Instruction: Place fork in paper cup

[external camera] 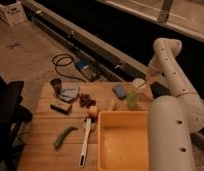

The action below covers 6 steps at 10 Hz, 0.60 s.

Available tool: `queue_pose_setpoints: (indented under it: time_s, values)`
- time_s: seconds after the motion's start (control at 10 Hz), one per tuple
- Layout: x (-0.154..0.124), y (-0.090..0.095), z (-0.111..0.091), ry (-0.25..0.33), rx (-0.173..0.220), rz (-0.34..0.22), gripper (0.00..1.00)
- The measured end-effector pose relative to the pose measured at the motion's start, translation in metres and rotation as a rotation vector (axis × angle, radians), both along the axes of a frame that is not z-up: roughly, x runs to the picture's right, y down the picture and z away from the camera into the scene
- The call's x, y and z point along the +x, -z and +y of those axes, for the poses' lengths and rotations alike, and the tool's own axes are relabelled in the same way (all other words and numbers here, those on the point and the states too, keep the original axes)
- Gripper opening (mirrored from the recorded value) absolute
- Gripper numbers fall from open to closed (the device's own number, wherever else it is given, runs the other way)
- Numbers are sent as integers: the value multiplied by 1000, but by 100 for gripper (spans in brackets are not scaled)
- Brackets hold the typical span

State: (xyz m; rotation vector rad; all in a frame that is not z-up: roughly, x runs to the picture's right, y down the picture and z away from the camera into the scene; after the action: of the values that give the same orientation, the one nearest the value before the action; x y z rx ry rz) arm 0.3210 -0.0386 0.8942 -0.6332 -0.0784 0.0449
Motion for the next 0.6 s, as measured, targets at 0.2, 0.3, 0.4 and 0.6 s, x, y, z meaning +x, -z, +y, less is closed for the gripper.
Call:
queue_pose_setpoints:
  time_s: [0.2,0.3,0.4,0.6]
  values:
    - [-1,-2,0,8,-9,-12,0]
    - [-1,-2,0,6,-10,-20,3]
    - [-2,-2,0,0,-9,-31,10]
    - [0,1,-1,-25,-7,-55,34]
